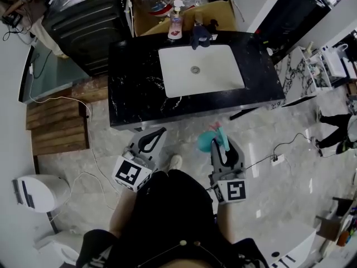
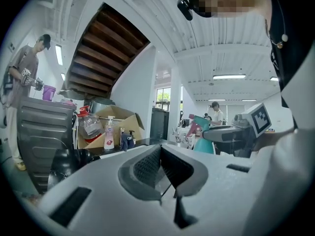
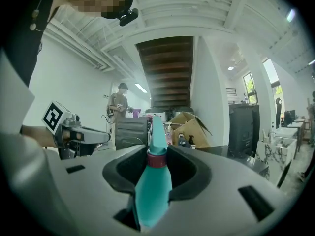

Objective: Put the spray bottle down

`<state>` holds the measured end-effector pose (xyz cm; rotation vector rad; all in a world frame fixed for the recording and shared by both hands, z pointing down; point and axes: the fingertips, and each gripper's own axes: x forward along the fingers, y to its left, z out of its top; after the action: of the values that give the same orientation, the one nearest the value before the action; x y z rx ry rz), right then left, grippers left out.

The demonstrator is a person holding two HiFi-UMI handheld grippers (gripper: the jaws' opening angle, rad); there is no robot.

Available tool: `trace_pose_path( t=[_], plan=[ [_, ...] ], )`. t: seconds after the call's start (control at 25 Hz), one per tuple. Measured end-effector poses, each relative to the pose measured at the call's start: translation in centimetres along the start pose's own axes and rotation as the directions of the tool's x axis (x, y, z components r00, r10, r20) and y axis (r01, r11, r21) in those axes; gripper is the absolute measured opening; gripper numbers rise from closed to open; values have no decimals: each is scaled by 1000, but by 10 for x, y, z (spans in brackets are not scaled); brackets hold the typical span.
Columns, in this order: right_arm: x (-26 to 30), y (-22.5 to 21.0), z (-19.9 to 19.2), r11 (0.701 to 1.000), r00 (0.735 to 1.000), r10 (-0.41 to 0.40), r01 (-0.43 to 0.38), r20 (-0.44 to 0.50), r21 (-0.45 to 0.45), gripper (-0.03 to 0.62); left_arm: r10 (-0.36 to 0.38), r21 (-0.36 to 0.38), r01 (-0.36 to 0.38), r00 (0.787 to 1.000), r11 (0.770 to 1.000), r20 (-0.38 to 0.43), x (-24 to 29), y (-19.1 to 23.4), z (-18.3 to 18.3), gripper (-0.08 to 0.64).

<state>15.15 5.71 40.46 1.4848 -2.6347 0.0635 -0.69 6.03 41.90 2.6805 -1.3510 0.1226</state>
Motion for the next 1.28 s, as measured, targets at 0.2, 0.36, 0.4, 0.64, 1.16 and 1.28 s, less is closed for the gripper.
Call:
trace_pose_path(
  t=[0.2, 0.36, 0.4, 0.64, 1.16, 1.28],
  plan=[
    [12, -26, -1, 1000, 1000, 10, -10, -3, -10, 133, 26, -6, -26, 1000, 1000, 2, 20, 5, 2, 6],
    [21, -39, -3, 1000, 1000, 6, -6, -8, -4, 133, 27, -11, -27, 999, 1000, -20, 33, 11, 0, 6],
    [23, -42, -4, 1000, 1000, 4, -4, -12, -3, 133, 27, -12, -27, 999, 1000, -21, 36, 13, 0, 7],
    [48, -57, -6, 1000, 1000, -19, 19, -19, 2, 133, 14, -22, -14, 1000, 1000, -19, 60, 36, 3, 6],
    [147, -93, 21, 998, 998, -58, 58, -9, -27, 133, -43, -26, 44, 999, 999, 16, 139, 115, 22, 6],
    [166, -97, 19, 998, 998, -63, 62, -23, -32, 133, -46, -46, 46, 999, 998, 7, 149, 131, 22, 6]
  ],
)
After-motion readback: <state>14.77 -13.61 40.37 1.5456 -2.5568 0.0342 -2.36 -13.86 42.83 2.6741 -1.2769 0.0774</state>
